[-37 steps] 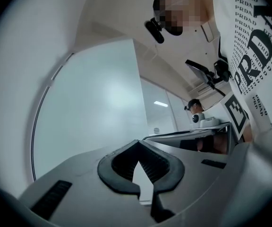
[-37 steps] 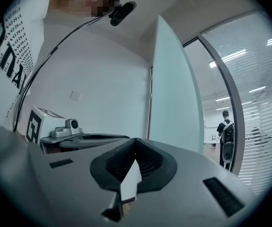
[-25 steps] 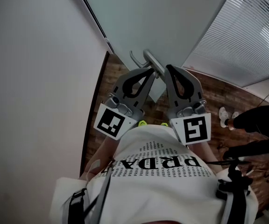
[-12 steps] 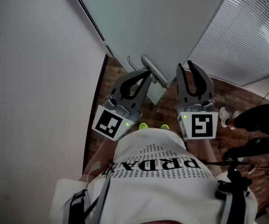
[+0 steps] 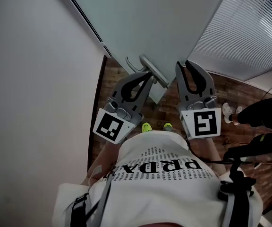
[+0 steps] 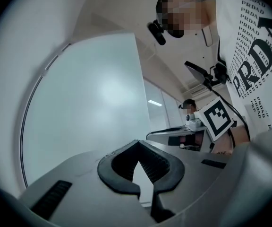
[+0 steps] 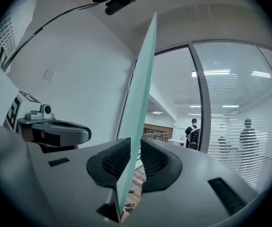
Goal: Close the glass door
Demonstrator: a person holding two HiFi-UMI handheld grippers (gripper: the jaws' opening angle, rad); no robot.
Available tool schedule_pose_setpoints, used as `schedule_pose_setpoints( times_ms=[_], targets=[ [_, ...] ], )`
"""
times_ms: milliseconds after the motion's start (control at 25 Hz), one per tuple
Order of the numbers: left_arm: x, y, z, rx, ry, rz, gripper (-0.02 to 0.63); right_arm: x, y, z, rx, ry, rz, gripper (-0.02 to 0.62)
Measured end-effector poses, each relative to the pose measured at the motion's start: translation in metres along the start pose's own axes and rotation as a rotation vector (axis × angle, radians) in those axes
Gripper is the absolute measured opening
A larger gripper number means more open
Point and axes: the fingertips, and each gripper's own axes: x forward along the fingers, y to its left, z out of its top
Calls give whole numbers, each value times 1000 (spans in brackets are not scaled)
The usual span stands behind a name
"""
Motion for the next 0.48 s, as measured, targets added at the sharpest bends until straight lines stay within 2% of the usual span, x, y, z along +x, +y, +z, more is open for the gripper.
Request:
schedule_pose_setpoints(
  times_ms=[240, 480],
  targets=[
    [3, 7, -12, 4, -11, 10, -8, 7, 6, -7, -29, -1, 22, 58],
    [11, 4, 0, 22, -17, 48, -8, 11, 16, 0, -41, -19, 111, 58]
  ],
)
